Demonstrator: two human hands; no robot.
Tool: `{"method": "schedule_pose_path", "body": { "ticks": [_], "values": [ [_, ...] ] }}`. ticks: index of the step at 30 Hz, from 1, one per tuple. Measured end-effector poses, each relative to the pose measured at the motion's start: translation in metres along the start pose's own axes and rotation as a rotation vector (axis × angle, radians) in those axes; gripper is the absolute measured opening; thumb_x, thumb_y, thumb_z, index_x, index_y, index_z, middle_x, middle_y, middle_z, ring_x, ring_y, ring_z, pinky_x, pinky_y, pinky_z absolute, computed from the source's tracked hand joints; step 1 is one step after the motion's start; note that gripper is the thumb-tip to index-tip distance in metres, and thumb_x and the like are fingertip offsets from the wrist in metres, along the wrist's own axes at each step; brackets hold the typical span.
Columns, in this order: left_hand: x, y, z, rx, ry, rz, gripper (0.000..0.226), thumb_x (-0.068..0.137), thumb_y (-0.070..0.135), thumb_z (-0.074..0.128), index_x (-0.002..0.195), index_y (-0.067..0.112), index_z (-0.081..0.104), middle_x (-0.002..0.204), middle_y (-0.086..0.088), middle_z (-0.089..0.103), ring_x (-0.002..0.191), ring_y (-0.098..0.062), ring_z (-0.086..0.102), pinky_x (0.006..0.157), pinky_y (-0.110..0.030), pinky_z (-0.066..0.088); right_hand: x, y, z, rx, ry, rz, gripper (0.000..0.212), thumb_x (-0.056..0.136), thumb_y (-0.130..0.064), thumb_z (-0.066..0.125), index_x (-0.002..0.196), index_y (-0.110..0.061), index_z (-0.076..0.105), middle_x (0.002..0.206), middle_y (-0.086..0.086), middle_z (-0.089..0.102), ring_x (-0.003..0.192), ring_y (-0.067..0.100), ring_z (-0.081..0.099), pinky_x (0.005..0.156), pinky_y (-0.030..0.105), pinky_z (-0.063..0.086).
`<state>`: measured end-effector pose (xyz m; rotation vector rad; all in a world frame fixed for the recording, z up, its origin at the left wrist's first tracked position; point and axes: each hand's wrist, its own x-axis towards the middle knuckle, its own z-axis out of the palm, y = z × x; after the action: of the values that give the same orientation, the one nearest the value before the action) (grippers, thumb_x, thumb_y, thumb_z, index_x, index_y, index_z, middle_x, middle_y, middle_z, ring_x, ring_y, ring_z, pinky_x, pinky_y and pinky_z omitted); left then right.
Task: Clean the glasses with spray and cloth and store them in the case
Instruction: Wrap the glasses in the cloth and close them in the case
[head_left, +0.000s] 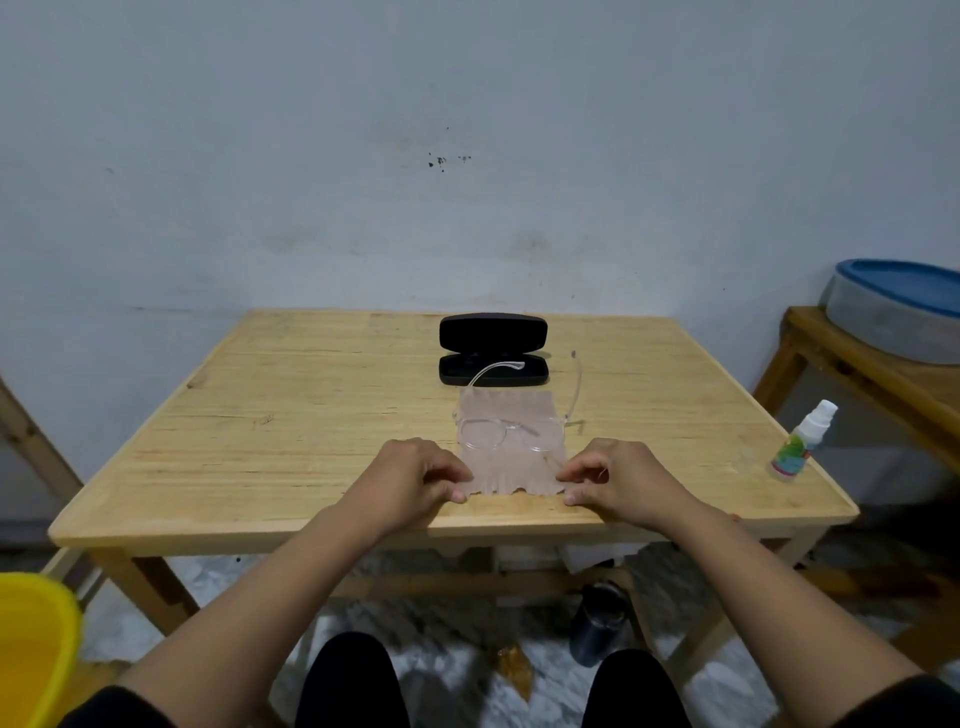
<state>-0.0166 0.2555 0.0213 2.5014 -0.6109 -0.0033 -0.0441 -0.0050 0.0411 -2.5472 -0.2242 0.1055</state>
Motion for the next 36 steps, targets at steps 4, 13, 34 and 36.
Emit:
{"method": "schedule_pose_path", "body": {
  "ticks": [4, 13, 34, 36],
  "values": [
    [-0.001, 0.000, 0.003, 0.025, 0.041, 0.012, 0.017, 0.078, 0.030, 0.072, 0.093, 0.023, 0.074, 0.095, 0.005, 0.072, 0.092, -0.010, 0.062, 0.072, -0.003, 0.034, 0.000, -0.001, 0.003, 0.020, 0.032, 0.012, 0.017, 0.076, -0.020, 0.075, 0.093, -0.019, 0.074, 0.096, -0.002, 0.065, 0.089, 0.010, 0.057, 0.072, 0.010, 0.038],
    [0.005, 0.006, 0.003, 0.016, 0.279, -0.055, 0.009, 0.085, 0.032, 0.063, 0.087, 0.026, 0.069, 0.085, 0.010, 0.064, 0.084, -0.010, 0.055, 0.074, -0.025, 0.043, 0.012, -0.005, 0.005, 0.216, 0.179, 0.104, 0.007, 0.082, -0.022, 0.068, 0.085, -0.018, 0.072, 0.079, -0.001, 0.067, 0.069, 0.007, 0.056, 0.057, 0.013, 0.041],
    [0.052, 0.010, 0.018, -0.277, 0.505, -0.390, 0.013, 0.082, 0.037, 0.067, 0.081, 0.024, 0.066, 0.067, 0.015, 0.062, 0.066, 0.005, 0.056, 0.052, -0.004, 0.036, 0.047, -0.012, 0.018, 1.053, 0.374, 0.418, 0.019, 0.088, -0.010, 0.061, 0.106, -0.015, 0.059, 0.094, 0.007, 0.072, 0.080, 0.017, 0.073, 0.071, 0.023, 0.059],
    [0.050, 0.004, 0.015, -0.255, 0.510, -0.374, 0.010, 0.086, 0.032, 0.064, 0.082, 0.023, 0.066, 0.067, 0.016, 0.061, 0.066, 0.005, 0.056, 0.052, -0.004, 0.037, 0.044, -0.007, 0.018, 1.015, 0.421, 0.426, 0.015, 0.087, -0.010, 0.062, 0.101, -0.013, 0.063, 0.090, 0.006, 0.073, 0.076, 0.017, 0.073, 0.066, 0.022, 0.059]
  ]
}}
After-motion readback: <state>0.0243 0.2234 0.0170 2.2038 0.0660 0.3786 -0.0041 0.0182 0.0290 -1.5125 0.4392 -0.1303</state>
